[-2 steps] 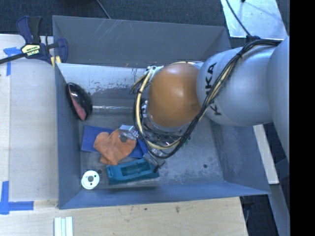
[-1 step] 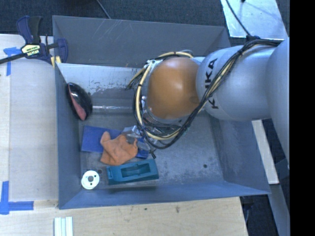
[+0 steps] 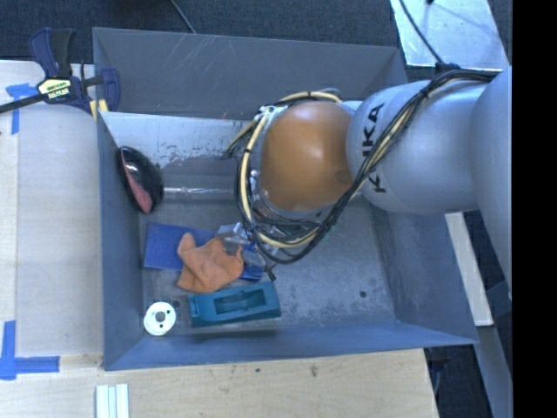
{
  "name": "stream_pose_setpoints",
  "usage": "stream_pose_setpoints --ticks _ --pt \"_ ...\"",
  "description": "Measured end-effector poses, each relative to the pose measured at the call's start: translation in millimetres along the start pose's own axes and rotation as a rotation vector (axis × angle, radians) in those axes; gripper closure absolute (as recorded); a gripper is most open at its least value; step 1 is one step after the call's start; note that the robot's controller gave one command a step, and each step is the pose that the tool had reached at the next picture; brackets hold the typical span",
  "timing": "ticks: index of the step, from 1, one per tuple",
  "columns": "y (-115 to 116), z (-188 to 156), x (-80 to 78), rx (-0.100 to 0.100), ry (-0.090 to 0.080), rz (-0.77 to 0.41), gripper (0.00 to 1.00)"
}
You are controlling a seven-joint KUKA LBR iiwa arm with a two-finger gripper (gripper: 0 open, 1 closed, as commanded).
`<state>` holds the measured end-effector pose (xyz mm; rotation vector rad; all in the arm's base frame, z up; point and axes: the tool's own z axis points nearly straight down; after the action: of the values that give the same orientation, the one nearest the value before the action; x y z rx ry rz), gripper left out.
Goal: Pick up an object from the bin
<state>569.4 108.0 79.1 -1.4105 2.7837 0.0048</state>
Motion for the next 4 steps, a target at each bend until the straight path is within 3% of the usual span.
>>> stream_pose_setpoints --ticks 4 --pt "0 -44 0.7 -0.005 0.016 0.003 1.00"
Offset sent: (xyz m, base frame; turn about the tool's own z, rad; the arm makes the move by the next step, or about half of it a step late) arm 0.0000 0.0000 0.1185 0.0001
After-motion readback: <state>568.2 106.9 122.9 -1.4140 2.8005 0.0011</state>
